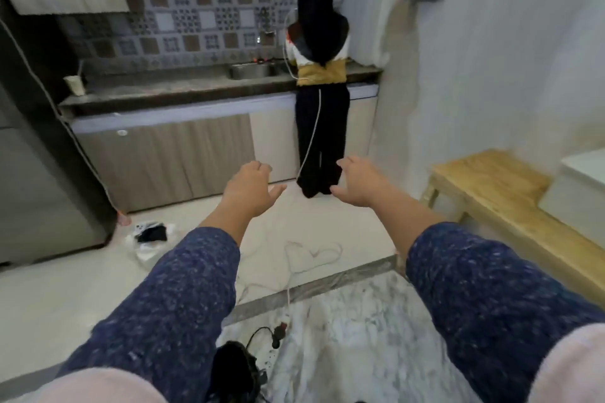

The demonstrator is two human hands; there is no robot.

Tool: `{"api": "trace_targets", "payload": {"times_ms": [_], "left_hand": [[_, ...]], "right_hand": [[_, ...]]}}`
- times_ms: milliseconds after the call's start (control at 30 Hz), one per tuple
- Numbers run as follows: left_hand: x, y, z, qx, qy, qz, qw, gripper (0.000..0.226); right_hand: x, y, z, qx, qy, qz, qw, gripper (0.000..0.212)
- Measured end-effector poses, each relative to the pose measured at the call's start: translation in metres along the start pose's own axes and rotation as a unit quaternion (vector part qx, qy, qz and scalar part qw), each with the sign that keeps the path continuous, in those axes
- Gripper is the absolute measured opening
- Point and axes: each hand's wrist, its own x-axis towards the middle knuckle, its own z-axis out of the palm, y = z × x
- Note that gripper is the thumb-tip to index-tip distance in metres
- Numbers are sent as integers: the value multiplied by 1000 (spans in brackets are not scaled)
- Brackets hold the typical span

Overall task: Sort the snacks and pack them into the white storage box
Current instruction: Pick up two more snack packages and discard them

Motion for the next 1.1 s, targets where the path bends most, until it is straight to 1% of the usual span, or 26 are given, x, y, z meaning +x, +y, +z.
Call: {"api": "trace_targets", "payload": {"times_ms": [100, 200, 300, 467, 600, 733, 867, 967, 1100], "left_hand": [[11, 71, 8, -2, -12, 79, 997, 62], [19, 147, 18, -3, -20, 152, 988, 63], [22, 226, 30, -15, -33, 218, 975, 66], [18, 365, 49, -50, -44, 312, 948, 64], [2, 479, 62, -63, -44, 387, 919, 64], [-37, 585, 81, -82, -53, 469, 878, 61], [-87, 682, 105, -101, -80, 540, 832, 61], [-132, 744, 119, -98, -100, 600, 788, 60], [-190, 816, 136, -99, -122, 679, 717, 60]], "right_hand": [[-43, 62, -19, -14, 13, 90, 996, 67], [-88, 122, -35, -27, 41, 156, 987, 67], [-134, 179, -53, -33, 50, 223, 973, 69], [-210, 275, -80, -41, 73, 303, 949, 68], [-280, 351, -100, -50, 91, 363, 926, 66], [-362, 415, -110, -55, 94, 438, 892, 66], [-452, 458, -113, -53, 102, 523, 845, 66], [-519, 477, -111, -44, 107, 590, 799, 67], [-601, 486, -102, -27, 116, 674, 729, 65]]}}
